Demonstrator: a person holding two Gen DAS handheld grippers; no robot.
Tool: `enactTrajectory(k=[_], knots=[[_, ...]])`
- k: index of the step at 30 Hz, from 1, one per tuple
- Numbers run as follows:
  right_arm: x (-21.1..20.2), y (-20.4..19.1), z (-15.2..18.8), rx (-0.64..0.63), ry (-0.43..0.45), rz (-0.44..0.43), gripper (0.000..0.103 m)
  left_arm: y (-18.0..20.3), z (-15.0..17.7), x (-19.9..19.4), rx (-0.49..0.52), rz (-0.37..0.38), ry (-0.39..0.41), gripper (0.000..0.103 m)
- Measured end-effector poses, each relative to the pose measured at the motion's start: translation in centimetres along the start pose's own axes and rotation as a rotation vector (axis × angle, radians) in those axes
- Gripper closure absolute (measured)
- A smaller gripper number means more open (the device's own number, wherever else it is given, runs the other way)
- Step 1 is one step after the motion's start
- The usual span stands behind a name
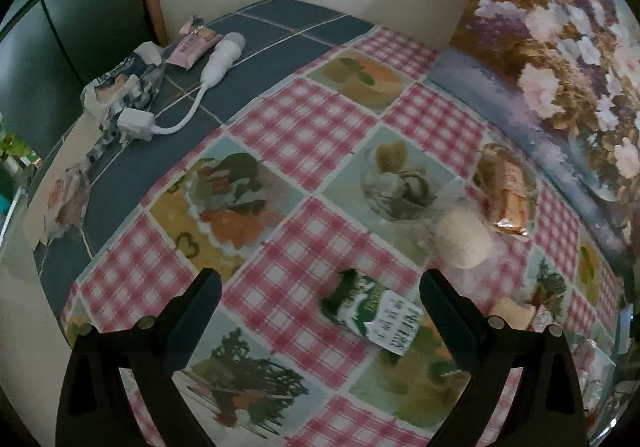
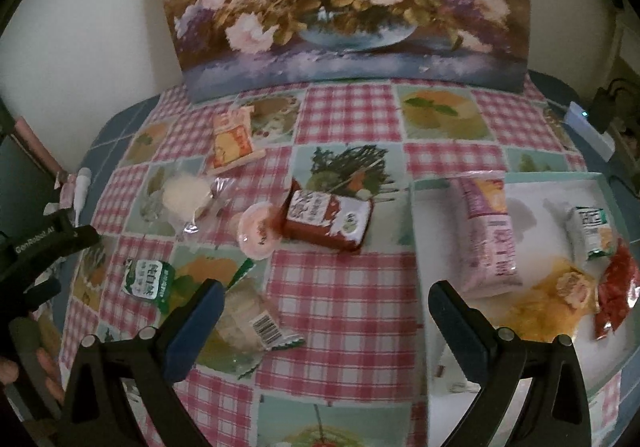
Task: Organize snacks
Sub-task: 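Move both tools back to the snack pile, then grasp the green-white biscuit carton with left tool while right tool grasps clear green-edged biscuit packet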
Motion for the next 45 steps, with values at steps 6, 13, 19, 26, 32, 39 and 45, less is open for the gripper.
enactTrajectory(k=[6, 13, 19, 26, 32, 39, 45], knots=[[2.3, -1.3, 0.7, -0.017, -0.065, -0.017, 0.0, -1.0, 0.0, 1.9, 0.002, -0.009, -0.05, 0.004], [4.5, -3.3, 2.2, -0.092, -0.126, -0.015, 0.0, -0.1, 0.8, 3.3, 0.052, 0.027, -0.107, 0.004], [5.3, -4.6, 3.1, -0.157, -0.148, -0.02, 0.0, 2.4, 1.5, 3.9, 0.154, 0.079, -0.144, 0.004], [6.4, -5.5, 4.2, -0.212, -0.183, -0.011, 0.0, 3.1, 1.8, 6.1, 0.146, 0.06, -0.175, 0.004], [6.8, -6.2, 4.5, -0.236, -0.185, -0.002, 0.0, 3.0, 0.7, 6.6, 0.07, 0.074, -0.112, 0.004], [7.0, -6.4, 4.6, -0.256, -0.18, 0.011, 0.0, 2.2, 0.5, 7.5, 0.022, 0.061, -0.133, 0.004], [7.2, -6.2, 4.4, -0.24, -0.178, 0.016, 0.0, 0.9, 1.2, 7.5, 0.041, 0.023, -0.185, 0.004]])
Point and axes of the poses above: each gripper's, at about its wrist camera, not at the fingertips, and x roughly the way its jaws point, y to its right, z to its underside, the point moved 1 cm from there along x, roughly the way its jaws point, and after that the axes turned 1 degree about -y, right-handed, at the moved point
